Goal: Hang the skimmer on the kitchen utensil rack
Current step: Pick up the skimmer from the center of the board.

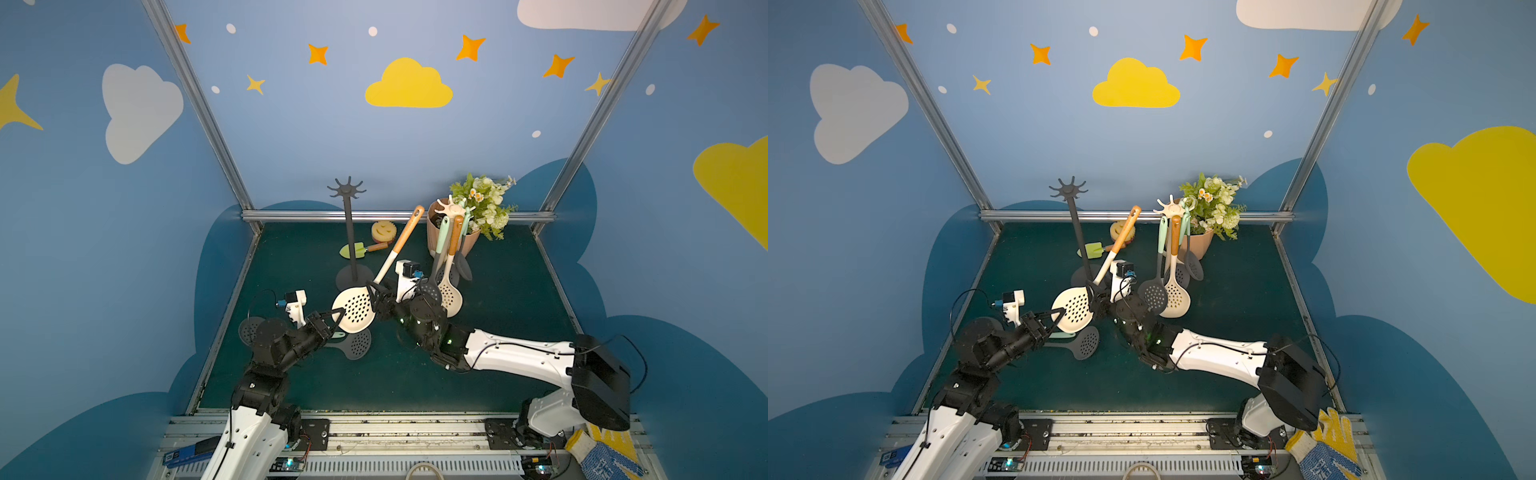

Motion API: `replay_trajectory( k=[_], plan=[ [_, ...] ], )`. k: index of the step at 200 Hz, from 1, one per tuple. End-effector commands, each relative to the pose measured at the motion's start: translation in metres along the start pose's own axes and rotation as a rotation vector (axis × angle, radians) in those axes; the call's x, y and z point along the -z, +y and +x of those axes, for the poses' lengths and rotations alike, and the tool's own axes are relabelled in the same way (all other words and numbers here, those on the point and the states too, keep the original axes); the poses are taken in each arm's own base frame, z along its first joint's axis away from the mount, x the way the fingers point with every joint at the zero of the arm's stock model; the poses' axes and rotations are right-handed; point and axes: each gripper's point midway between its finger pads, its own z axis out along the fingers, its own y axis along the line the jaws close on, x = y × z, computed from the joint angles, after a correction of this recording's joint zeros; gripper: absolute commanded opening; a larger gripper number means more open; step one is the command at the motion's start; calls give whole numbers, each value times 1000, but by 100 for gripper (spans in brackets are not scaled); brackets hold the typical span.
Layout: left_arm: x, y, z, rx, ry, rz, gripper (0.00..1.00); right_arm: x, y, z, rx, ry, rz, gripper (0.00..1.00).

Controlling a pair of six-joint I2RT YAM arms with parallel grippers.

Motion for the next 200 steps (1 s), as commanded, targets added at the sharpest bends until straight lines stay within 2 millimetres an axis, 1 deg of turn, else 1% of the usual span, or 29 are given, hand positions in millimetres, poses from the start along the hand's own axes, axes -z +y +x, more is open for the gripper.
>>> replay_trajectory(
  k=[1,14,27,29,33,45,58,67,76,82,86,95,103,112,121,141,154,177,200],
  plan=[
    [4,-19,0,-41,-5,68,4,-8,7,-21,-45,-59,-39,53],
    [4,-17,1,-44,-2,59,4,-10,9,-26,-33,-70,-51,51],
    [3,-14,1,-44,-3,54,4,-13,10,-27,-29,-66,-65,48],
    [3,-14,1,-43,-4,54,4,-13,12,-31,-38,-83,-76,47],
    [3,-13,1,-44,-5,52,4,-13,14,-33,-42,-90,-88,45],
    [3,-11,0,-45,-10,46,4,-15,16,-36,-50,-95,-108,33],
    [3,-9,0,-46,-14,41,4,-18,18,-36,-61,-87,-126,15],
    [2,-6,-1,-45,-17,30,5,-20,21,-34,-63,-73,-139,9],
    [2,-5,-1,-48,-18,21,11,-22,24,-33,-62,-58,-145,6],
    [2,-4,-1,-52,-18,14,20,-23,27,-35,-60,-58,-156,3],
    [2,-3,-1,-56,-18,5,27,-24,26,-29,-45,-30,-151,0],
    [3,2,-3,-64,-28,-30,47,-24,28,-27,-26,-12,-155,0],
    [4,5,-5,-77,-32,-66,61,-25,30,-26,-7,6,-161,0],
    [7,2,-6,-110,-32,-85,70,-23,31,-24,21,26,-167,0],
    [8,1,-7,-135,-24,-111,75,-21,31,-21,52,50,-174,0],
    [11,4,-9,-208,17,-204,79,-16,33,-15,118,129,-221,0],
    [9,-1,-12,-254,47,-227,81,-10,35,-9,151,187,-262,0],
    [0,-17,-14,-322,112,-201,80,4,33,-4,149,264,-358,0],
    [-9,-38,-11,-387,185,-130,79,18,28,-8,118,308,-443,0]
  ],
)
